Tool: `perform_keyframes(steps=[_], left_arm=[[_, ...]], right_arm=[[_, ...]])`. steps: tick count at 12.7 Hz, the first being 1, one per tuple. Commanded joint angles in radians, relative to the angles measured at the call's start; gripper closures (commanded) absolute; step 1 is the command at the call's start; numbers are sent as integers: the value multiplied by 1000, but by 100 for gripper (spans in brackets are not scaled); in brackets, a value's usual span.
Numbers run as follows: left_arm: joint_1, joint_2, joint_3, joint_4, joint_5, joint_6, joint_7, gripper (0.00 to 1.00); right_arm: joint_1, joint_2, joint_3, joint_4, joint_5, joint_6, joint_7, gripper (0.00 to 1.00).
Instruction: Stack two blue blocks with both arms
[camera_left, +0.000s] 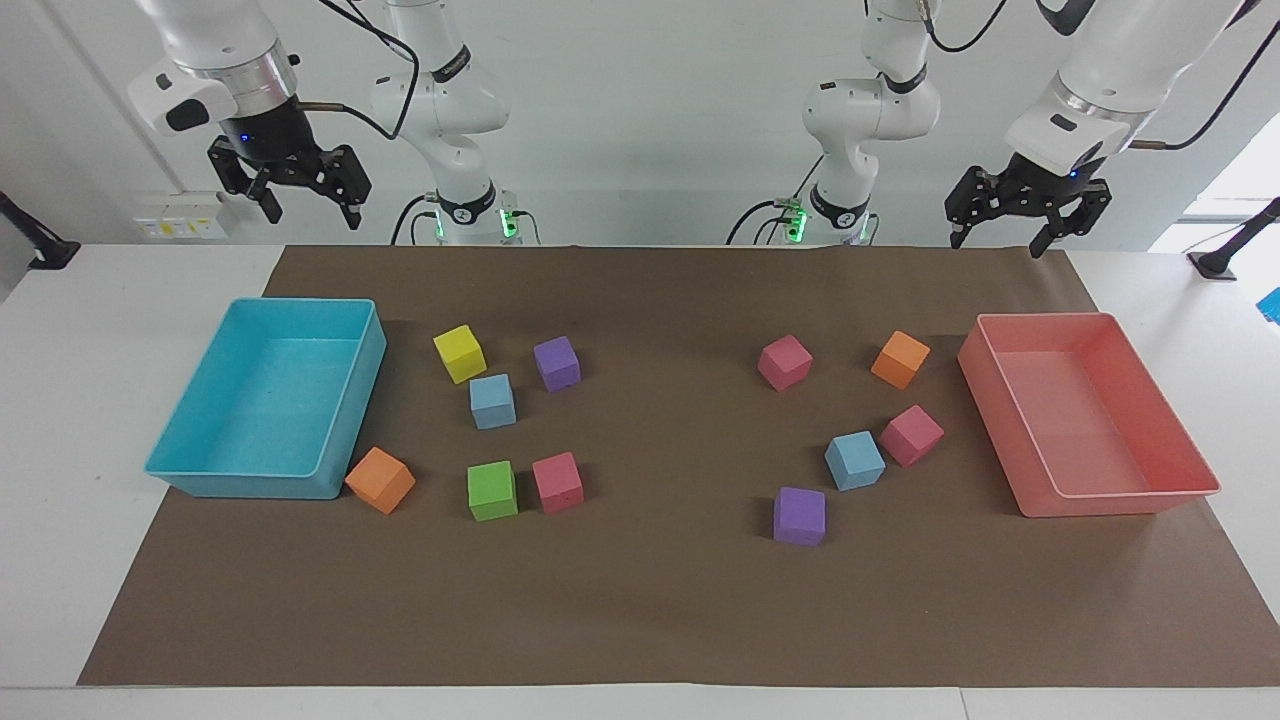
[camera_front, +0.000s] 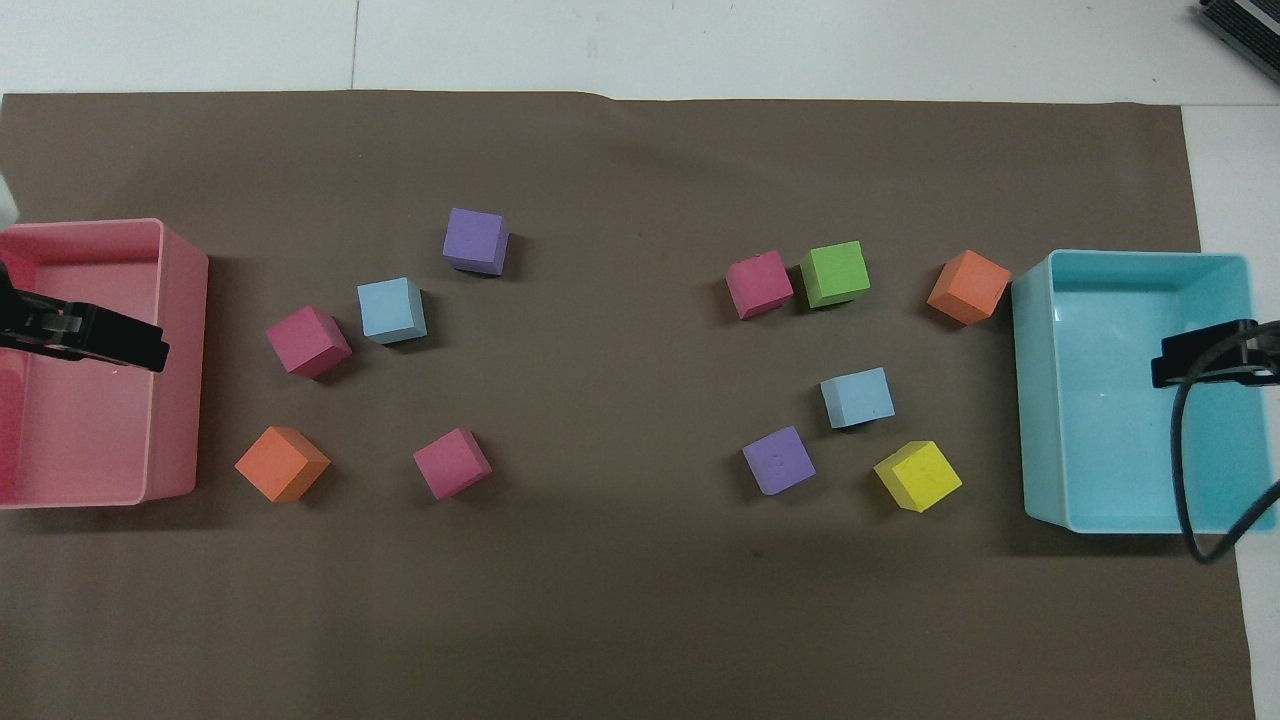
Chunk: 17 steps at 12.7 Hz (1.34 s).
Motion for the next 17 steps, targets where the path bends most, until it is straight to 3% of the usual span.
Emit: perform_keyframes(steps=[1, 17], left_arm=[[15, -10, -7, -2, 2, -8, 5, 0], [12, -15, -8, 1, -1, 0, 2, 0]], right_arm=[[-10, -10, 2, -10, 24, 1, -25, 0], [-8, -17, 4, -17, 24, 1, -24, 0]])
